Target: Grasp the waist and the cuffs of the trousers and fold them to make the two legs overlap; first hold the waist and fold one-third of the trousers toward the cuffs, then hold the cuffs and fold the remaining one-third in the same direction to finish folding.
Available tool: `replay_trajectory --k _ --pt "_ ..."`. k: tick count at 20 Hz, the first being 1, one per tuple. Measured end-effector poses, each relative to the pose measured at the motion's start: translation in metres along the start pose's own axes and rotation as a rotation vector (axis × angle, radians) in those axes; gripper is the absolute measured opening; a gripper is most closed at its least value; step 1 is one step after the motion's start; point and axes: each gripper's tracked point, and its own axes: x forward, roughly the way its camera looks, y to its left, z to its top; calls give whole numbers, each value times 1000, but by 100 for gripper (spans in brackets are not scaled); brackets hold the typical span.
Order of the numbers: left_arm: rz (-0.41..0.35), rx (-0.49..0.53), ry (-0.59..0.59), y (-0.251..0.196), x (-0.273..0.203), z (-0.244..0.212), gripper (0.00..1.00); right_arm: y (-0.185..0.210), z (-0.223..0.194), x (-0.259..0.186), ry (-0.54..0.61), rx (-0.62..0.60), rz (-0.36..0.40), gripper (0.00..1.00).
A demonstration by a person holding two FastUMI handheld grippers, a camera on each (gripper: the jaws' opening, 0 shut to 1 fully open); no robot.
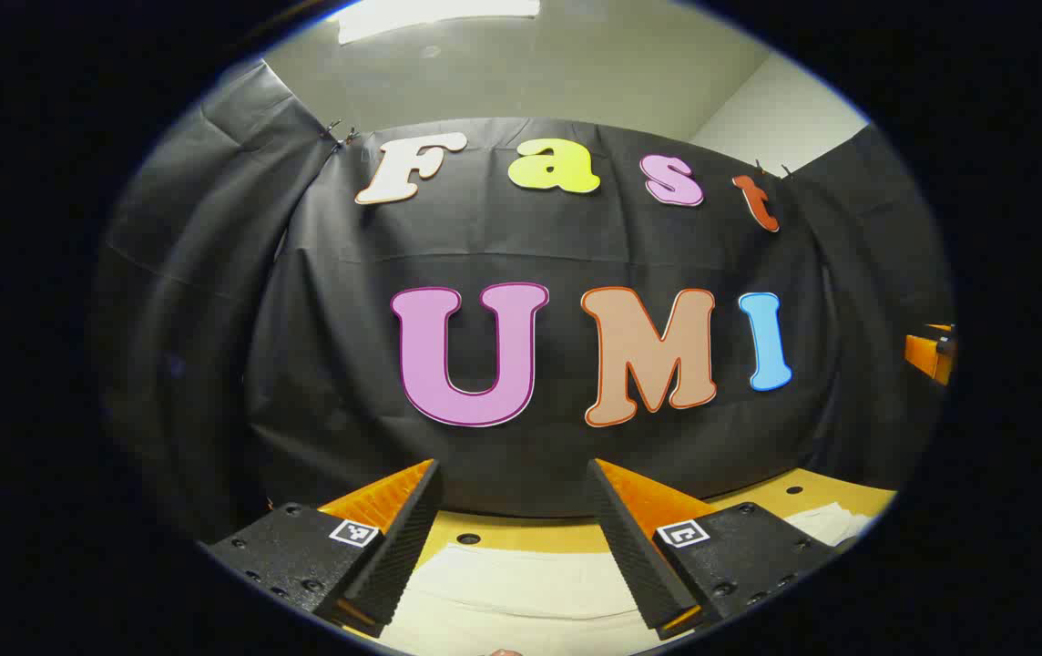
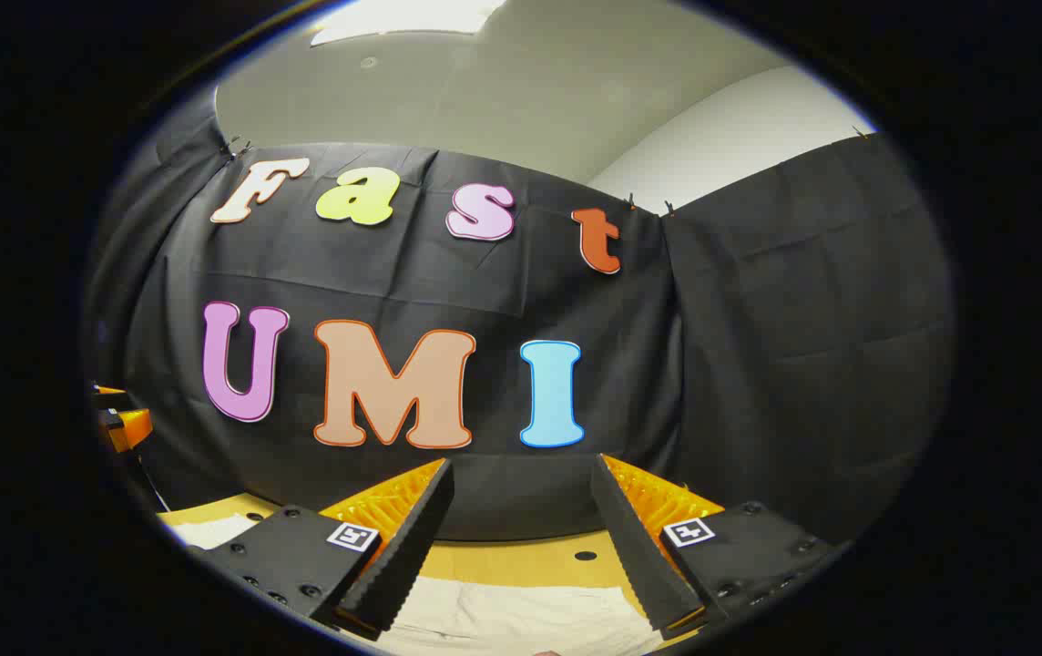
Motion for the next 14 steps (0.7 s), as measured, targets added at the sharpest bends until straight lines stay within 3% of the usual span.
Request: replay_trajectory --k 14 --pt "25 22 -8 -9 -4 3 92 10 -12 2 -3 -42 70 98"
